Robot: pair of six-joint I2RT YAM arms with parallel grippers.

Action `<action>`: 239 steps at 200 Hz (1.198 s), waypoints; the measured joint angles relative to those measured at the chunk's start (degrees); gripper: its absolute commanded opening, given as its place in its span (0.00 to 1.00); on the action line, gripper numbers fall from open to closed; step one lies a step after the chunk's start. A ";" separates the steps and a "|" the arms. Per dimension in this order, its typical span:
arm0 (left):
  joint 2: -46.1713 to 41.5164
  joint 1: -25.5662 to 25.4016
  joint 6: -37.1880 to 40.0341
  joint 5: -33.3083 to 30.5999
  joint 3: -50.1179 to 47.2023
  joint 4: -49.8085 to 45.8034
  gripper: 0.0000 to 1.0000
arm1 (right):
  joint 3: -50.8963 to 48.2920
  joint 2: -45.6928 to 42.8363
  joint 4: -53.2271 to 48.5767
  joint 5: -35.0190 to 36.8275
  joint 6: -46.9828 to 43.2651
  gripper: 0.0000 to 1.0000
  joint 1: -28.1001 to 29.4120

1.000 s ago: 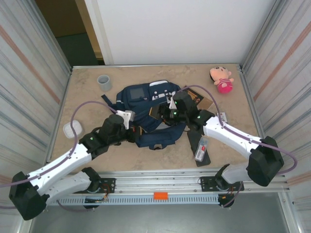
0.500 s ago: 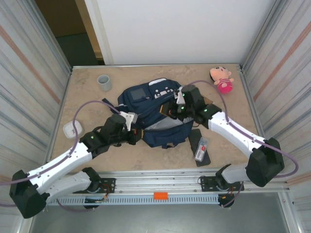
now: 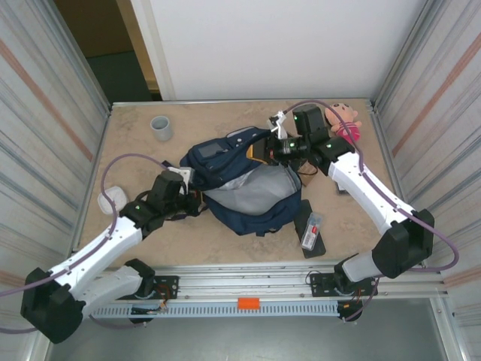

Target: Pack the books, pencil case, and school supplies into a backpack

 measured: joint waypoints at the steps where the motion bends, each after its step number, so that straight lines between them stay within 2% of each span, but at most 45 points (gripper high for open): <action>1: 0.09 0.20 -0.02 -0.07 -0.02 0.00 0.00 | 0.13 0.00 -0.09 -0.09 -0.02 0.00 -0.07; 47: 2.49 6.58 -0.04 -3.02 -0.70 5.20 0.00 | 4.33 0.00 -2.45 -3.58 -1.07 0.00 -1.75; 58: 3.54 7.91 -0.04 -3.17 -0.70 7.30 0.03 | 4.37 0.00 -2.89 -3.56 -1.07 0.00 -1.75; 64: 4.15 8.37 0.00 -3.32 -0.70 8.20 0.07 | 4.37 0.02 -3.21 -3.52 -1.09 0.00 -1.75; 90: 5.68 9.31 0.50 -4.09 -0.26 8.35 0.47 | 4.37 0.04 -3.26 -2.99 -1.05 0.01 -1.75; 109: 4.83 10.60 -0.17 -4.96 0.07 6.51 0.61 | 4.09 0.02 -1.84 -2.01 -0.87 0.01 -1.42; 122: 2.80 11.06 -0.90 -5.09 0.61 4.61 0.66 | 3.34 0.04 -0.57 -1.46 -0.81 0.00 -0.42; 168: -8.09 11.06 -2.32 -5.97 5.38 -1.38 0.76 | 2.36 2.34 4.26 0.81 -0.81 0.00 5.66; 185: -10.80 11.19 -2.27 -7.28 7.54 -3.67 0.77 | 2.36 4.22 7.17 1.57 -0.59 0.00 8.41; 239: -10.34 14.95 -1.20 -8.48 13.03 -9.16 0.77 | 1.55 10.49 19.52 6.67 3.91 0.00 17.03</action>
